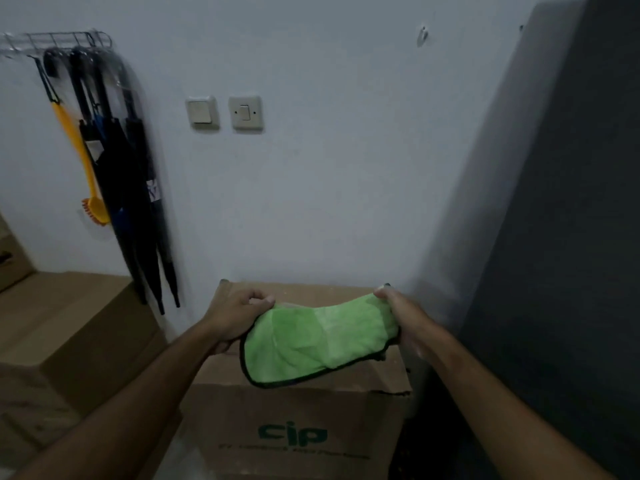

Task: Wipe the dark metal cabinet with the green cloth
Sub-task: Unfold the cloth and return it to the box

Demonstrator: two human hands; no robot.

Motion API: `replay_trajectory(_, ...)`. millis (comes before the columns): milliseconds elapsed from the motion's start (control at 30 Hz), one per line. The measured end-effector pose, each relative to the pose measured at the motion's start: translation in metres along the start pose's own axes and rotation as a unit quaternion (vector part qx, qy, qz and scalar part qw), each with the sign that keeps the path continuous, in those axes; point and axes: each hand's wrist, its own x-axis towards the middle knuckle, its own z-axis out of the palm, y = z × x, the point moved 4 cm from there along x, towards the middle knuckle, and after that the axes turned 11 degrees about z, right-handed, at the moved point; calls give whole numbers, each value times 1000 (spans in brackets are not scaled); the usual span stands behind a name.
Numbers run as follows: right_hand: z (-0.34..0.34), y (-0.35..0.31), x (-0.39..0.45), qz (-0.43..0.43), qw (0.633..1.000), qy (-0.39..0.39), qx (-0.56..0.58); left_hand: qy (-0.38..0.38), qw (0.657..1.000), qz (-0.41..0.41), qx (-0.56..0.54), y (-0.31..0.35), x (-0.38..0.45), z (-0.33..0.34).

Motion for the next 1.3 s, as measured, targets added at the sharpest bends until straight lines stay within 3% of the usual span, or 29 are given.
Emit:
replay_trajectory(67, 12, -11, 22, -32, 997, 54, -46, 20, 998, -2, 54, 2, 22, -3)
replay_trajectory(133, 32, -22, 31, -84, 989, 72, -98, 35, 999, -3, 2, 7, 36, 2)
replay_trajectory(267, 96, -26, 27, -112, 977, -88, -159, -58, 974, -55, -214, 22, 57, 34)
replay_trajectory(333, 113, -27, 33, -146, 961, -114, -203, -85, 952, -74, -283, 22, 68, 31)
replay_trajectory(400, 116, -34, 45, -178, 947, -105, -246, -81, 955, -57, -278, 12, 81, 19)
replay_trajectory(467, 118, -42, 59, -192, 943, -105, -252, -36, 982, -1, -185, -1, 92, 0)
replay_trajectory(567, 124, -42, 77, -141, 973, -119, -139, 36, 994, -1, -104, -36, 107, -14)
replay_trajectory(700, 139, -29, 105, -8, 982, -140, 127, -97, 961, -119, -231, -77, 117, 15)
replay_trajectory(800, 143, -11, 124, 57, 975, -94, 194, -69, 956, -109, -265, -90, 139, 23)
replay_trajectory(900, 138, 4, 136, -25, 999, 7, 39, -28, 983, -44, -175, -104, 153, 26)
replay_trajectory(1067, 144, 48, 137, -139, 974, 90, -156, -52, 993, 107, 19, -134, 141, 53)
replay_trajectory(1133, 147, 71, 141, -136, 927, 136, -321, -54, 970, 162, 175, -145, 134, 63)
replay_trajectory(1200, 142, 82, 145, -117, 839, 218, -485, -50, 932, 189, 306, -152, 131, 72)
replay_trajectory(1300, 141, 84, 143, -133, 765, 276, -566, -41, 891, 213, 398, -155, 134, 77)
